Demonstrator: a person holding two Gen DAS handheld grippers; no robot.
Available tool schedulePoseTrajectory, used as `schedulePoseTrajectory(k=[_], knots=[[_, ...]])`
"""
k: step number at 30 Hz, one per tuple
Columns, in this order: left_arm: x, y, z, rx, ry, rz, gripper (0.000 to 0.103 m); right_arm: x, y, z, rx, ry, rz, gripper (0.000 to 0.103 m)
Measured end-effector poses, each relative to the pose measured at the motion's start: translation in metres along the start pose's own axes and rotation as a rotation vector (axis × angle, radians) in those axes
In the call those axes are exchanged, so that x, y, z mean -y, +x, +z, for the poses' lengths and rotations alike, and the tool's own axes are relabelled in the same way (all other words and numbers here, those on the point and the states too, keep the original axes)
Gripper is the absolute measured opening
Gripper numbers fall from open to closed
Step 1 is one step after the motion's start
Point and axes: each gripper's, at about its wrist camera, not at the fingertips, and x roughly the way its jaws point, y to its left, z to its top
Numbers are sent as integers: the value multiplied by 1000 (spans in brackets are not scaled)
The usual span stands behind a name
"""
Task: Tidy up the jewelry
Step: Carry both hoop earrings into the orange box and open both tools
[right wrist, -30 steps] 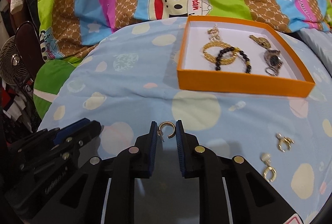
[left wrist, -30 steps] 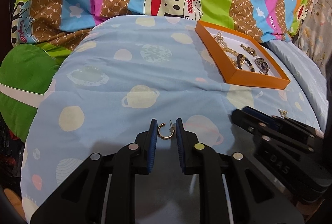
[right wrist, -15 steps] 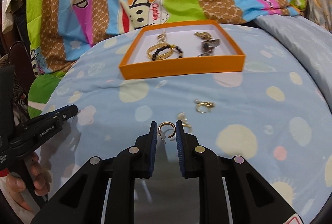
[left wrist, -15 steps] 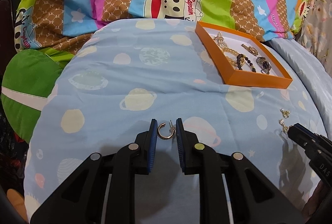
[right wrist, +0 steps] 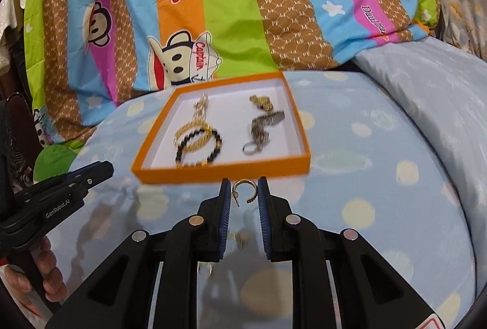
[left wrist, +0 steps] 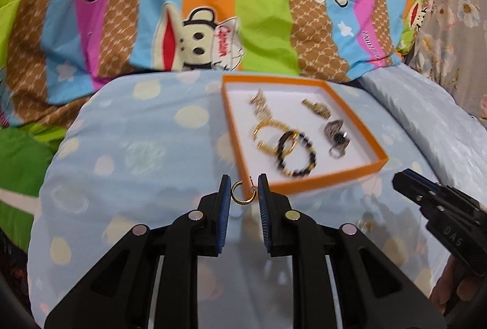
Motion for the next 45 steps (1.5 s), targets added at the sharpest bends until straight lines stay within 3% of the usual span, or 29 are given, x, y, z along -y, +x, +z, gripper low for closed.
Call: schedulePoseTrajectory(k=[8, 15, 29, 31, 35, 40, 45], knots=[[24, 59, 53, 16, 30, 0, 17, 1, 55, 52, -6, 0, 30, 17], [21, 107, 79, -1, 11, 7, 17, -6, 99, 81, -18, -17, 32, 17], [16, 134, 81, -7, 6, -11, 19, -15, 142, 81, -56, -61, 29, 18], [15, 135, 80, -14, 1, -7, 23, -14, 141, 80, -48, -56, 27, 18], [9, 127, 81, 11, -36, -7, 48, -10, 126, 83, -5, -49, 25, 23], [-1, 100, 84, 70, -70, -9, 50, 4, 88, 82, 59, -27, 4, 25], [-10, 56, 62, 122, -81, -16, 50, 27, 37, 49, 87, -5, -46, 34]])
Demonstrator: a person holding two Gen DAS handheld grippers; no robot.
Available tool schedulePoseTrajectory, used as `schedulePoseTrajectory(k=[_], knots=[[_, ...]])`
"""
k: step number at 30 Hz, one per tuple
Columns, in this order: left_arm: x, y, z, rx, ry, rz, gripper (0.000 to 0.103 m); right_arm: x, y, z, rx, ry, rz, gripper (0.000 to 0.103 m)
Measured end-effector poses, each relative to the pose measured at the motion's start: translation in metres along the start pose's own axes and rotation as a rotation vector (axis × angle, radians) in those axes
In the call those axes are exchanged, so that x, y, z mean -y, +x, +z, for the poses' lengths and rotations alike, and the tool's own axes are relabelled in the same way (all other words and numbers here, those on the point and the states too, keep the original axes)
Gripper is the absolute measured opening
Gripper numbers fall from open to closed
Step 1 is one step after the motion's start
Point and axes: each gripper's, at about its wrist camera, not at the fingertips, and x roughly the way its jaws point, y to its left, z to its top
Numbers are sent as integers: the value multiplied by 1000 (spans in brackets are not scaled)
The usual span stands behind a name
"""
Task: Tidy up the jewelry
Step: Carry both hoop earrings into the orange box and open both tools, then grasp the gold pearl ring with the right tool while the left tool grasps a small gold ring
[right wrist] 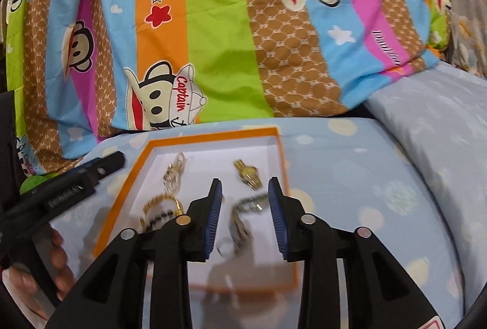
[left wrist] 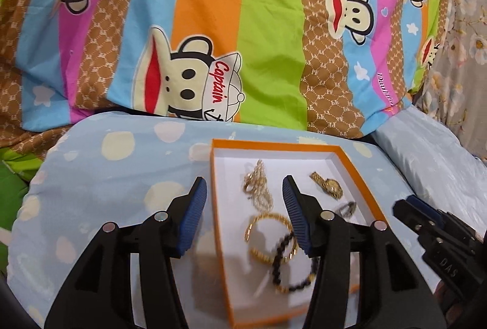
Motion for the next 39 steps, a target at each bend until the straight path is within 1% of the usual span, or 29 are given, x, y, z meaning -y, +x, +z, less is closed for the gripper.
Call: schedulePoseTrajectory(k=[2, 4, 7, 9, 10, 12, 16, 20, 21, 23, 26, 31, 34, 39], knots=[[-3, -17, -15, 3, 6, 0, 50, 10, -18, -21, -17, 12, -27, 35], [-5, -34, -34, -2, 24, 14, 50, 18, -30, -44, -51, 40, -33, 35], [-7, -52, -61, -35, 40, 26, 50, 21, -42, -73, -94, 65, -36, 35], [-8, -62, -79, -61, 33, 26, 50, 20, -50, -93, -119, 78, -41, 35], [-8, -65, -85, -73, 27, 25, 50, 19, -52, -97, -131, 88, -35, 35], [-6, -73, -99, -92, 24, 25, 50, 18, -60, -104, -127, 110, -20, 35], [-4, -82, -114, -113, 32, 32, 50, 7, -69, -117, -142, 107, -8, 35], [-5, -86, -125, -143, 17, 34, 50, -3, -74, -126, -161, 99, 12, 35], [-6, -88, -127, -144, 16, 36, 52, -5, -75, -127, -165, 95, 14, 35], [-5, -87, -128, -147, 19, 45, 55, -9, -75, -129, -170, 84, 14, 35], [-4, -85, -127, -155, 23, 50, 55, -14, -73, -127, -174, 70, 15, 35], [-9, -82, -127, -168, -1, 42, 55, -23, -58, -120, -194, 56, 39, 35], [-11, -80, -127, -177, -16, 35, 55, -31, -48, -112, -188, 37, 40, 35], [-11, -79, -128, -180, -14, 23, 55, -37, -30, -103, -215, 37, 35, 35]])
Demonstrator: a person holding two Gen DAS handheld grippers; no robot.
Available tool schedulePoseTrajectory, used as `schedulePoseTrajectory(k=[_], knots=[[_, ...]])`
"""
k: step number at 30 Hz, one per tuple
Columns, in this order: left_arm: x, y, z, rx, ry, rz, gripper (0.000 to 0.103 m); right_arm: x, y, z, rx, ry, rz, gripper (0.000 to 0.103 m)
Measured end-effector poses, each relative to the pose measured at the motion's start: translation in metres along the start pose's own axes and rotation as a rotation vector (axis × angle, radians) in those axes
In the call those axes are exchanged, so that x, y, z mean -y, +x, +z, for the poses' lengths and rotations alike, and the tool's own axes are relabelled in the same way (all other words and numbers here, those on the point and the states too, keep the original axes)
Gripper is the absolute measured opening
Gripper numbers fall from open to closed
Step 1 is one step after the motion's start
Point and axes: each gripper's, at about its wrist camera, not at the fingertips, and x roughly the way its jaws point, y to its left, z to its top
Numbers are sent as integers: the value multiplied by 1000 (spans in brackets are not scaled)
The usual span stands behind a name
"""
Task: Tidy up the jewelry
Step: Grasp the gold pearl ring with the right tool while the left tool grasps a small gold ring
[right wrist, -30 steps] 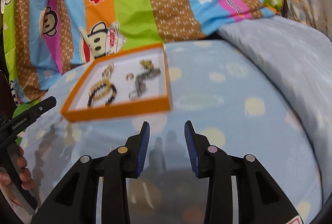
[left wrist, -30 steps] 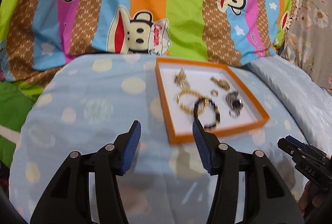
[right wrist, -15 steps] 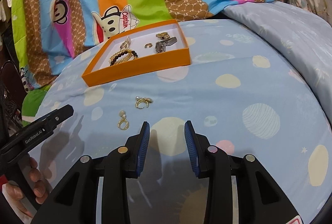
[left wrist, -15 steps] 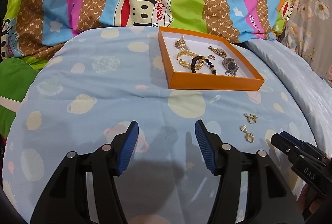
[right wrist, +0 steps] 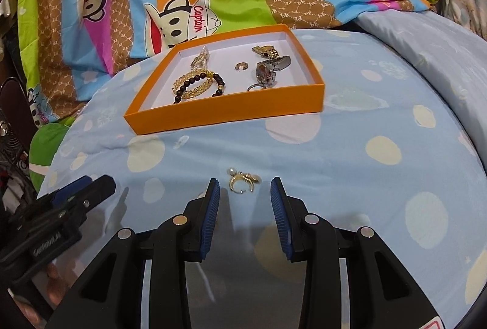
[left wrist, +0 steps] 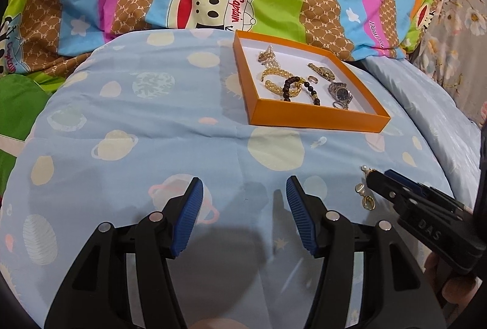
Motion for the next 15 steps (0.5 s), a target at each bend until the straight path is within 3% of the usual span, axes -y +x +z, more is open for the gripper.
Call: schedulePoseTrajectory(k=[4, 8, 15], knots=[[-1, 1, 0, -5, -4, -6, 55, -2, 6, 4, -10, -5, -7, 35], [-2, 3, 1, -12, -15, -13, 55, 0, 7, 4, -14, 5, -1, 22], [0, 4, 0, -14, -6, -17, 55, 4, 1, 2, 6, 24, 1, 21]])
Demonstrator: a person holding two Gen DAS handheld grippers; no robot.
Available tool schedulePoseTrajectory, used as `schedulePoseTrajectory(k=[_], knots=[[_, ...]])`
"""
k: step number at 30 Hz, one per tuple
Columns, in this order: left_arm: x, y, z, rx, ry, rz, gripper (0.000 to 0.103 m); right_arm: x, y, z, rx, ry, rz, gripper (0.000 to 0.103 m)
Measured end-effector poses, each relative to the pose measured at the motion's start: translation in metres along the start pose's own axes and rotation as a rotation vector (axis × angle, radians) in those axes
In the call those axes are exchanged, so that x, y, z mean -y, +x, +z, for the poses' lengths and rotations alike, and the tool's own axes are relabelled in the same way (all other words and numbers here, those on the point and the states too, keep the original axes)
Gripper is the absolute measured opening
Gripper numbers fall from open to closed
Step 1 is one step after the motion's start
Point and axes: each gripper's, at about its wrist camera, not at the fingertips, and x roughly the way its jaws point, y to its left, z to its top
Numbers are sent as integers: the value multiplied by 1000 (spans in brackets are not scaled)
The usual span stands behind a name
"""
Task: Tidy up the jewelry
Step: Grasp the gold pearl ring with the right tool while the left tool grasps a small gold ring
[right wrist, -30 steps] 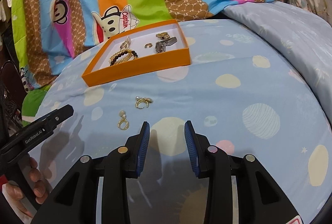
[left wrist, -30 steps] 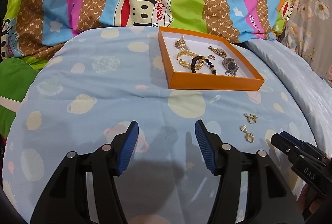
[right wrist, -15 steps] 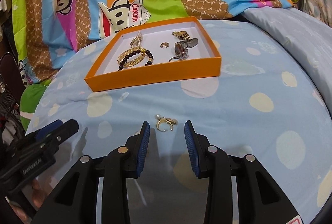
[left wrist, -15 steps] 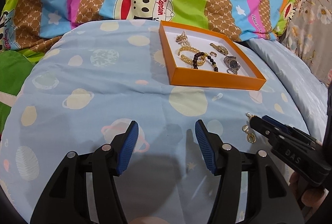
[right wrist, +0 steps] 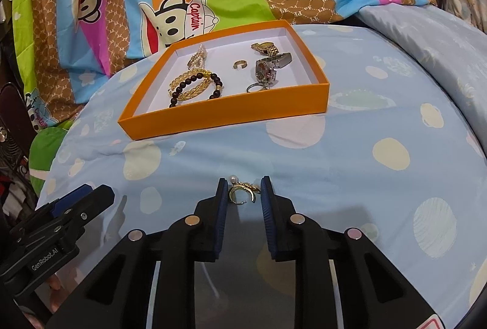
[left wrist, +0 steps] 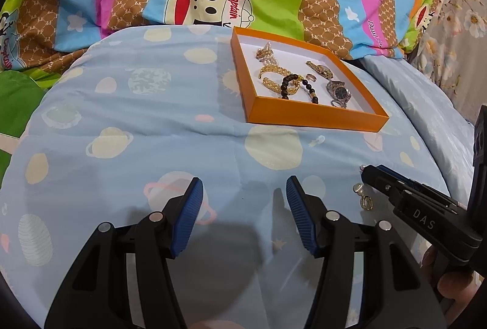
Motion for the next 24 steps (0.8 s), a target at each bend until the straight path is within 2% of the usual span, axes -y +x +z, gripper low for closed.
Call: schedulePoseTrajectory(k=[6, 9, 12, 18, 22, 24], knots=[[22, -1, -6, -29, 34, -47, 55, 22, -22, -12, 35, 45, -41, 21], [46, 3, -11, -60, 44, -100, 55, 35, -31, -19, 39, 75, -59, 21], [74, 7, -15, -73, 94, -112, 55, 46, -39, -26, 40, 87, -86, 21], [102, 18, -15, -84, 118, -98, 57, 58, -45, -34, 37, 112, -73, 21], [111, 22, -15, -69, 153, -45, 54, 59, -44, -34, 36, 116, -58, 21], [115, 23, -16, -60, 180, -15, 43, 60, -44, -34, 35, 121, -52, 21]])
